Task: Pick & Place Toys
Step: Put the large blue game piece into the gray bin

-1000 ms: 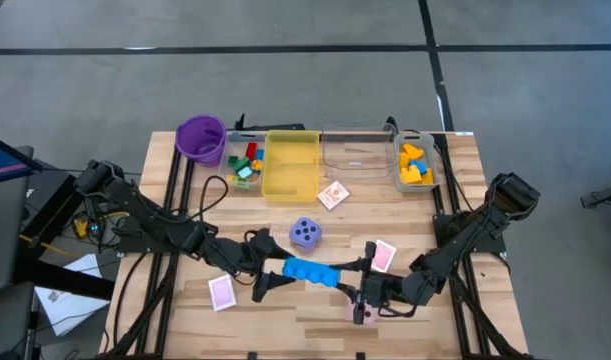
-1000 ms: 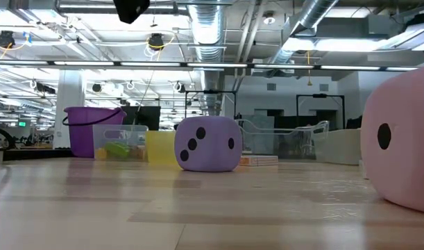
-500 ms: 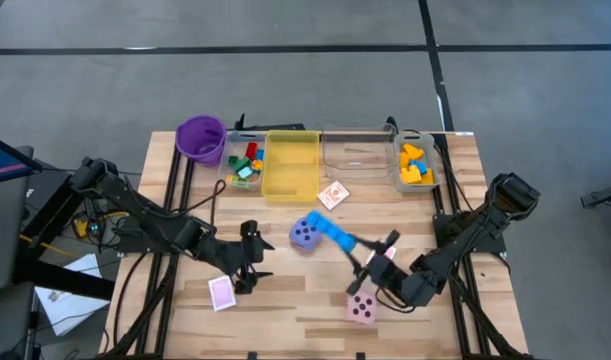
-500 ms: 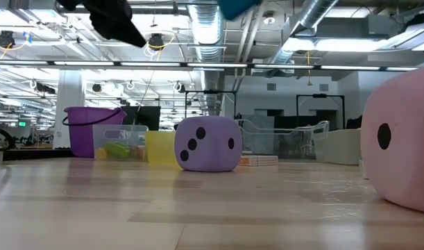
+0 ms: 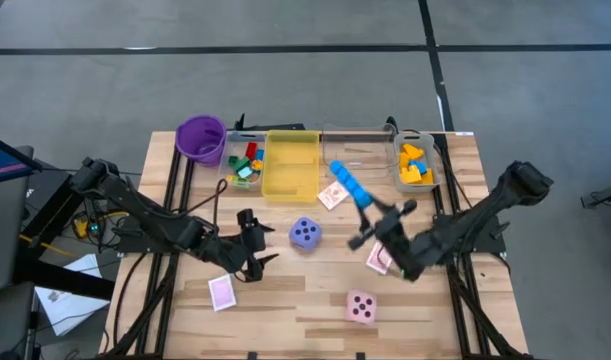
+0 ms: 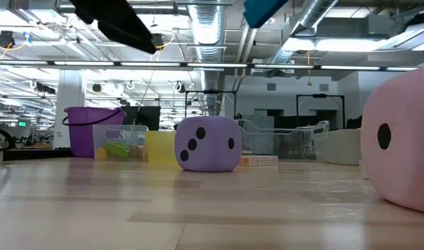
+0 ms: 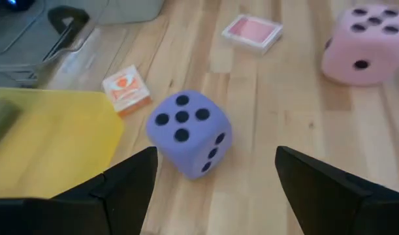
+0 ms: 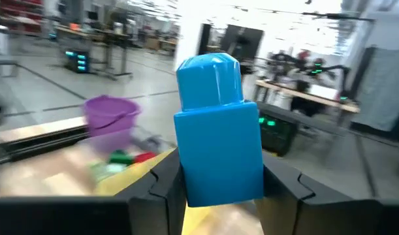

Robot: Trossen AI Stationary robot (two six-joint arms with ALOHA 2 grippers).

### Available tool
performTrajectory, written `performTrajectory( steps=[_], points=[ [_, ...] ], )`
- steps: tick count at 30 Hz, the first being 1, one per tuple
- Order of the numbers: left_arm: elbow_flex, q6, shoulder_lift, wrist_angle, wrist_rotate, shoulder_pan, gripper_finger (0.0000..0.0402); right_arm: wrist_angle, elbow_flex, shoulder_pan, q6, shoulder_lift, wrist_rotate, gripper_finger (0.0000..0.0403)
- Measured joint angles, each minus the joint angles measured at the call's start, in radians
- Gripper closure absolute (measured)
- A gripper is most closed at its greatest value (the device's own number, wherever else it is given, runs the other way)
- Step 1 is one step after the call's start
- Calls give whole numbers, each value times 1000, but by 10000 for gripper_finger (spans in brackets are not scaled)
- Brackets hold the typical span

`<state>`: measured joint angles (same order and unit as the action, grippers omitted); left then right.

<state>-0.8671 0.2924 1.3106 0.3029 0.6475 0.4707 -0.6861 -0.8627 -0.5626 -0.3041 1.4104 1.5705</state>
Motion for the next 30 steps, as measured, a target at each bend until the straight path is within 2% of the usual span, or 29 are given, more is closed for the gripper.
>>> performTrajectory(
  steps=[8,11,14,17,21,27,30],
  points=[
    [73,-1,0,-5,3,-56,101,15,0,131,-237,-237,1,269],
    [97,2,0,-9,4,-83,101,80,0,163,-236,-328,1,269],
    [112,31,0,-13,4,-103,101,232,0,189,-140,-415,1,269],
    [113,60,0,-11,4,-115,101,499,0,218,76,-493,1,269],
    [113,76,0,-23,4,-118,101,992,0,250,544,-575,-25,269],
    [113,98,0,-24,4,-118,101,1751,0,387,1308,-619,-285,269],
    [113,98,0,-36,4,-118,101,1990,1,441,1540,-599,-356,269]
  ],
)
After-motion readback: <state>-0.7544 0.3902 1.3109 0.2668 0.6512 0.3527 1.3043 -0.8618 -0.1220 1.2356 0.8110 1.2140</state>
